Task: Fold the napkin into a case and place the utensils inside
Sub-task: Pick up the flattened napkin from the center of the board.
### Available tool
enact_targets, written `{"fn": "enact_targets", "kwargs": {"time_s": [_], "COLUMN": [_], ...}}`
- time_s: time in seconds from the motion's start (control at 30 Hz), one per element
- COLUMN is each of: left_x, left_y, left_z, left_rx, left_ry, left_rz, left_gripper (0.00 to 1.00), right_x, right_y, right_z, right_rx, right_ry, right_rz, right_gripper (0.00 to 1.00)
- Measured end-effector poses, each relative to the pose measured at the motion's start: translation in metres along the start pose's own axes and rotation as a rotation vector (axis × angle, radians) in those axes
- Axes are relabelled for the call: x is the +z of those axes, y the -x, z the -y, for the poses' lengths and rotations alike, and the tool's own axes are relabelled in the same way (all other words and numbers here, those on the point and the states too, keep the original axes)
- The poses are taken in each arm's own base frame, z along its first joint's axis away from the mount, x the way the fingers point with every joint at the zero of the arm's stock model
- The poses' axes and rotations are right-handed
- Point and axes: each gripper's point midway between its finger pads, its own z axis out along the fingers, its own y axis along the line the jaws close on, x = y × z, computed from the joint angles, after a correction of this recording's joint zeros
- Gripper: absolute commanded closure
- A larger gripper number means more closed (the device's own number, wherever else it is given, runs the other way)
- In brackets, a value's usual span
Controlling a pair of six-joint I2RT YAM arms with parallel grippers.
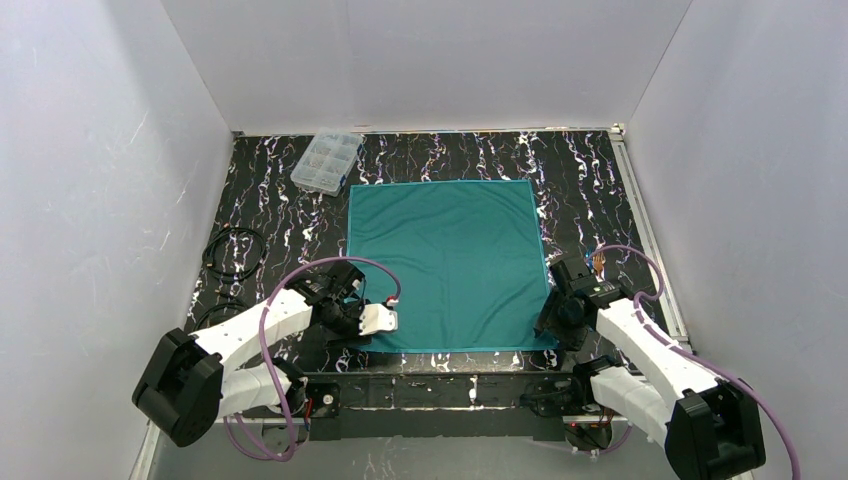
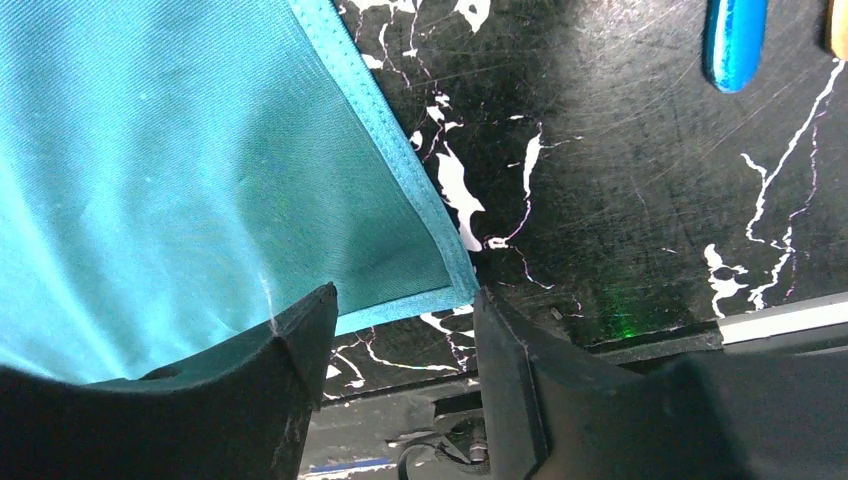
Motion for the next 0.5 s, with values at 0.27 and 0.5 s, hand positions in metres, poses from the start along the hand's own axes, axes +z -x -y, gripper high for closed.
{"fn": "enact_targets", "kwargs": {"time_s": [0.27,0.5], "left_x": [-0.0006,-0.0072], "left_y": [0.0004,0.0066], "left_z": [0.0005,-0.0031], "left_rx": [-0.013,-0.028], "left_ry": [0.000,0.007], "left_rz": [0.001,0.013], "left_gripper": [0.80,1.00], "right_x": [0.0027,-0.0058], "right_y": [0.0061,0.0058], "right_z": [-0.0028,0.0017], "right_rx": [0.028,0.020], "right_ry": [-0.002,-0.023], "right_rz": [0.024,0.024], "right_gripper": [0.44,0.17]}}
